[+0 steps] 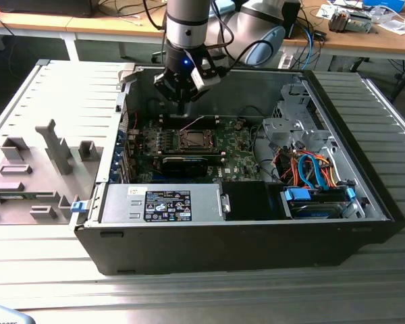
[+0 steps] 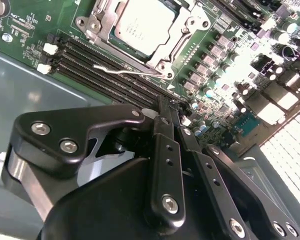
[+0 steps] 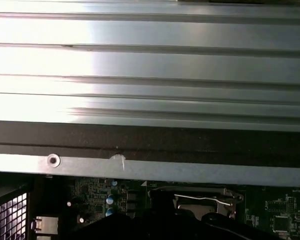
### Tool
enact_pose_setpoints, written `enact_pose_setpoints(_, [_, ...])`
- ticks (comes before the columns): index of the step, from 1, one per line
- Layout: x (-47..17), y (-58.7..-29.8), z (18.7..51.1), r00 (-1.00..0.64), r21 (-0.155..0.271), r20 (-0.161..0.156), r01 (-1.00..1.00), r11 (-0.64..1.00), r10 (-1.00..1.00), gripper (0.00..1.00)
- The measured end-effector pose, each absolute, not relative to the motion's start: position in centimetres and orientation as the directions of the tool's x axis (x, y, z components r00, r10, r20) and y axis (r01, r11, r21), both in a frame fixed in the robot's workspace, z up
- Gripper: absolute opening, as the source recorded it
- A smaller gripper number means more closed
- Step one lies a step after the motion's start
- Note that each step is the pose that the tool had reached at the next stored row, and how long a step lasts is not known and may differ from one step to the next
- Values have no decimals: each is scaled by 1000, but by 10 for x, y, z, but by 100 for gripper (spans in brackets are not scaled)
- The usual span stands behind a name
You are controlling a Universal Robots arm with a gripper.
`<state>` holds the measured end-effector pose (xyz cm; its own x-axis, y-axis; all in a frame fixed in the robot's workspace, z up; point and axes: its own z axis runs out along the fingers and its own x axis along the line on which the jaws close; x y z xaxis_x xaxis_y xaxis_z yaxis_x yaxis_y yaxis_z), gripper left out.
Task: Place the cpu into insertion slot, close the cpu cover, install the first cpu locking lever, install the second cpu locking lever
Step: 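Install the first cpu locking lever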
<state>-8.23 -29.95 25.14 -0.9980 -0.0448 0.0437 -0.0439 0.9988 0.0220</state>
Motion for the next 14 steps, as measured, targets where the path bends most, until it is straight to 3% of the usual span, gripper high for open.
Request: enact_pose_setpoints(14, [-59,-299,213,-998,11,44,-53,999,-53,11])
